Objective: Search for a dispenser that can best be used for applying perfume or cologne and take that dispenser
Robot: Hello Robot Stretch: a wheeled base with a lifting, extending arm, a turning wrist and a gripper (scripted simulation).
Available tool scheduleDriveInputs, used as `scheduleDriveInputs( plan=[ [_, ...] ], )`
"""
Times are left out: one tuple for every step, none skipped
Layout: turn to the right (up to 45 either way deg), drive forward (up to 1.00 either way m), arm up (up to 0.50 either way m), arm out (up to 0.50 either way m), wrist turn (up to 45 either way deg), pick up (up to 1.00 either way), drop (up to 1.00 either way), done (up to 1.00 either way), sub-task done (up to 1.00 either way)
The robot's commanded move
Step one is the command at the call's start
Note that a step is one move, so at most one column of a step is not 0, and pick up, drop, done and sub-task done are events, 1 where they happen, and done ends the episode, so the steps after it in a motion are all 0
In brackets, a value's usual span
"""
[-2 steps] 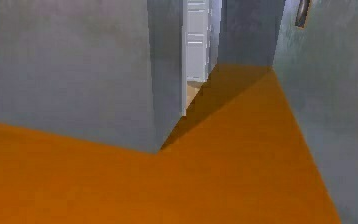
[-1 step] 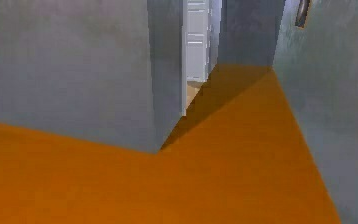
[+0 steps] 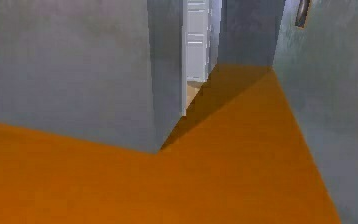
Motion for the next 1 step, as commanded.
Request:
scheduleDriveInputs(
  plan=[
    [0.0, 0.0, 0.0, 0.0, 45.0, 0.0, 0.0, 0.0, 0.0]
  ],
)
